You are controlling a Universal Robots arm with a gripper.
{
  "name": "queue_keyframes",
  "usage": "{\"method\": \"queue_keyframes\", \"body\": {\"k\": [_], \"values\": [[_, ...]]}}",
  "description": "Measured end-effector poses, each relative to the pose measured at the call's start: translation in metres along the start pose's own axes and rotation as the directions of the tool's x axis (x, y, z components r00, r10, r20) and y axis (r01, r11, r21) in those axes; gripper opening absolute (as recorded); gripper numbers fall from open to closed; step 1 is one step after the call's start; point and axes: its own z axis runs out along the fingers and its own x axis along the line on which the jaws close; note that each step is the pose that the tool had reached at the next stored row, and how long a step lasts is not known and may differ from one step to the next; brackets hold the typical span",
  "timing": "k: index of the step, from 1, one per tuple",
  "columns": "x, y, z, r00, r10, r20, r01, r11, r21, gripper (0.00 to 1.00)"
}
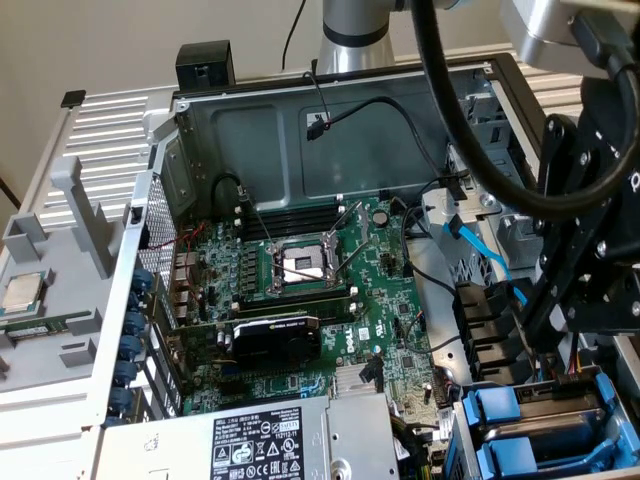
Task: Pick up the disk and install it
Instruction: 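Insert the second disk wire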
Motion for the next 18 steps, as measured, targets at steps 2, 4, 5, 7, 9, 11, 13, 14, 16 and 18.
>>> {"method": "queue_keyframes", "body": {"k": [2,4,5,7,9,11,13,14,16,18], "values": [[0.002,-0.0009,-0.0002,1.0,-0.002,0.0091,0.002,1.0,-0.002,0.16],[0.0036,-0.0022,-0.0005,0.9999,-0.003,0.0153,0.003,1.0,-0.0055,0.16],[0.0044,-0.0027,-0.0005,0.9998,-0.003,0.0178,0.003,1.0,-0.0079,0.16],[0.0049,-0.0029,-0.0005,0.9998,-0.003,0.0193,0.004,0.9999,-0.01,0.16],[0.0049,-0.0029,-0.0005,0.9998,-0.003,0.0193,0.003,0.9999,-0.01,0.16],[0.0049,-0.003,-0.0006,0.9998,-0.003,0.0192,0.003,0.9999,-0.0101,0.16],[0.0049,-0.003,-0.0006,0.9998,-0.003,0.0192,0.004,0.9999,-0.0101,0.16],[0.0049,-0.0029,-0.0006,0.9998,-0.003,0.0192,0.003,0.9999,-0.0101,0.16],[0.0049,-0.003,-0.0006,0.9998,-0.003,0.0192,0.003,0.9999,-0.0101,0.16],[0.0049,-0.0029,-0.0006,0.9998,-0.003,0.0191,0.003,0.9999,-0.0101,0.16]]}}
